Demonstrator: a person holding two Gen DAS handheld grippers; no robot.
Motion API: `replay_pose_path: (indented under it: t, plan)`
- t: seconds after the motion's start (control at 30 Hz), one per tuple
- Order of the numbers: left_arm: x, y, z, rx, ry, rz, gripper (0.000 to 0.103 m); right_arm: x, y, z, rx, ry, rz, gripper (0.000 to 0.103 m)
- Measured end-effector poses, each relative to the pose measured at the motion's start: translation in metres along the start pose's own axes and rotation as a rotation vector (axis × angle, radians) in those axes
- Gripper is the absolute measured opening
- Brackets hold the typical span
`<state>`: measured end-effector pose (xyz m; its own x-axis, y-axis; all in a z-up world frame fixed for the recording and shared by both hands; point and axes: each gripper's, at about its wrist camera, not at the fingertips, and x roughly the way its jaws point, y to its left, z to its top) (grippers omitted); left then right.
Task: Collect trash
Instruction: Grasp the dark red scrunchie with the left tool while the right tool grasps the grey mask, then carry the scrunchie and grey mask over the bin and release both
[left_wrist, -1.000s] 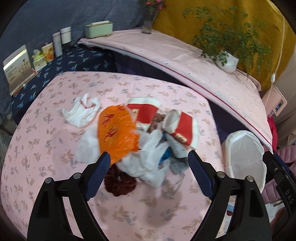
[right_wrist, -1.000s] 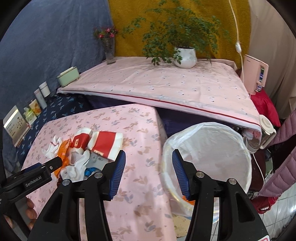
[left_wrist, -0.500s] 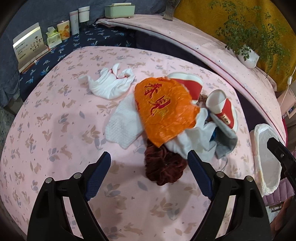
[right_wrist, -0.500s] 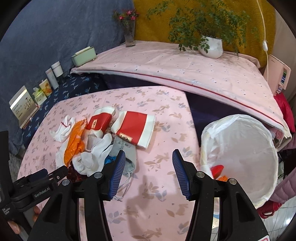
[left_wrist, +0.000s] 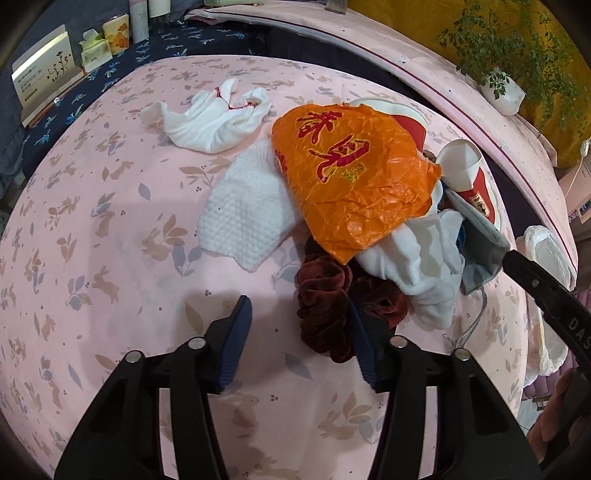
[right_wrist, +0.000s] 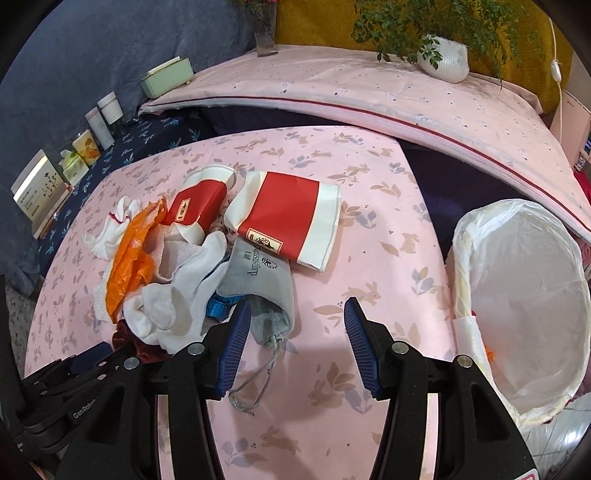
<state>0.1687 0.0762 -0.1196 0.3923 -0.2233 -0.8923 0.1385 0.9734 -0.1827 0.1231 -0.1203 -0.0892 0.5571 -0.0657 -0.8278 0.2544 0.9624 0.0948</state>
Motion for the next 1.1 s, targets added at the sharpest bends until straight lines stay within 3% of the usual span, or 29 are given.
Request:
replay_pose_path:
  t: [0.17, 0.4, 0.7, 1.1]
  plan:
    - [0.000, -0.005, 0.001, 0.019, 0.007, -0.034, 0.021, 0.016, 0.005, 0.002, -0.018, 0.020, -0.004, 0.043]
    - [-0.008, -0.008, 0.002, 0.021, -0.005, -0.049, 0.015, 0.027, 0.008, 0.004, -0.030, 0.044, 0.007, 0.005]
    - [-0.044, -0.014, 0.008, 0.019, -0.072, -0.067, 0.013, -0.018, 0.005, 0.019, -0.019, -0.056, 0.053, 0.003]
    - [-0.111, -0.057, 0.023, 0.105, -0.205, -0.144, 0.013, -0.101, -0.018, 0.043, 0.026, -0.234, 0.089, 0.003]
